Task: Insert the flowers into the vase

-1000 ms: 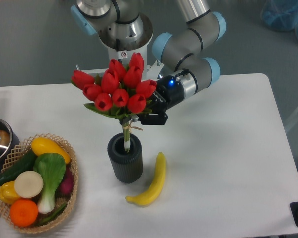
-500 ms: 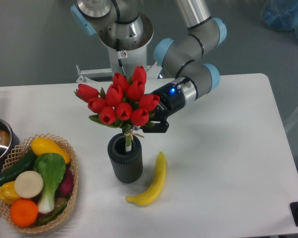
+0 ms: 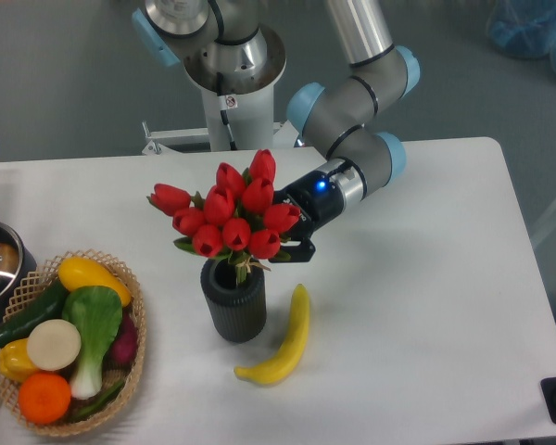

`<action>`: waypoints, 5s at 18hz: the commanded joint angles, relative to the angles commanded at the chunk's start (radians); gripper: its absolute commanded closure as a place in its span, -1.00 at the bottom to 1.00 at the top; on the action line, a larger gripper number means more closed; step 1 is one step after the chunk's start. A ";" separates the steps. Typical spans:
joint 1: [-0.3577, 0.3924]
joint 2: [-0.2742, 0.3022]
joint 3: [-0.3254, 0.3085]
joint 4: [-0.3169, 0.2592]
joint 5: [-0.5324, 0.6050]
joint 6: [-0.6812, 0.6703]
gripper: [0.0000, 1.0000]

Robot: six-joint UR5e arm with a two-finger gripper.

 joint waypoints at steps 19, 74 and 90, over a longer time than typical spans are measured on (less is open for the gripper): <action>-0.006 -0.045 -0.068 0.000 -0.002 0.101 0.48; 0.198 0.106 -0.098 0.003 0.192 0.124 -0.98; 0.632 0.239 0.113 -0.008 0.743 -0.003 -0.99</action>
